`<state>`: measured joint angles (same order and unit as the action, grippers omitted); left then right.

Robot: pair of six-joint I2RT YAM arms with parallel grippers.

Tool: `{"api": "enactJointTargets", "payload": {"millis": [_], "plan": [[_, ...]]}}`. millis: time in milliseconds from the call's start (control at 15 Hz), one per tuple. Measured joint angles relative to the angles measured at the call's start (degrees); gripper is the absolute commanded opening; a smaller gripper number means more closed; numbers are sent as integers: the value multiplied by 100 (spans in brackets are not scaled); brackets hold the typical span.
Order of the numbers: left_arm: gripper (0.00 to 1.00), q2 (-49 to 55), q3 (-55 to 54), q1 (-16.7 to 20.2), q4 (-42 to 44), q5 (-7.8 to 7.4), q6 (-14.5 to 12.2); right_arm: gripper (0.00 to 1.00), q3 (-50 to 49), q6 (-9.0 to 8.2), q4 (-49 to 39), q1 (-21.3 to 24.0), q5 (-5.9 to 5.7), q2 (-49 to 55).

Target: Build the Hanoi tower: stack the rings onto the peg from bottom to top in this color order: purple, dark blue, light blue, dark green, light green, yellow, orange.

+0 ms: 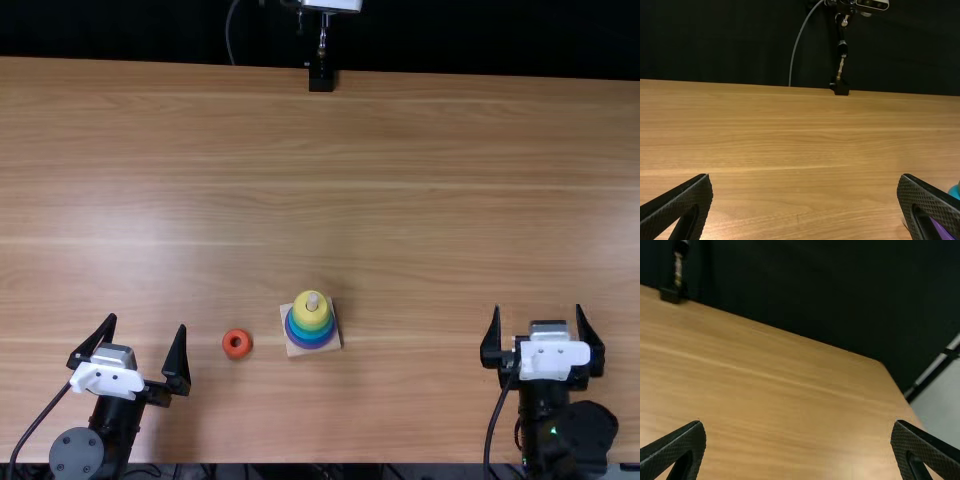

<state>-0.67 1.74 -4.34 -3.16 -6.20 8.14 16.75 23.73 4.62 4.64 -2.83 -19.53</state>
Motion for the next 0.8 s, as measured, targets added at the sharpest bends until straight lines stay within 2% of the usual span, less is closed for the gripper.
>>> {"api": "enactJointTargets", "payload": {"millis": [67, 133, 267, 600, 800], "plan": [[100, 0, 0, 0, 0, -2, 7, 100, -133, 52, -33, 2, -184, 175], [100, 0, 0, 0, 4, -2, 2, 100, -280, 81, -72, 0, -306, 229], [100, 0, 0, 0, 2, 0, 2, 100, -474, 116, -76, 2, -431, 223], [100, 0, 0, 0, 2, 0, 2, 100, -505, 116, -85, -7, -474, 426], [100, 0, 0, 0, 2, 0, 0, 100, -1161, 103, -151, -4, -490, 1088]]}}
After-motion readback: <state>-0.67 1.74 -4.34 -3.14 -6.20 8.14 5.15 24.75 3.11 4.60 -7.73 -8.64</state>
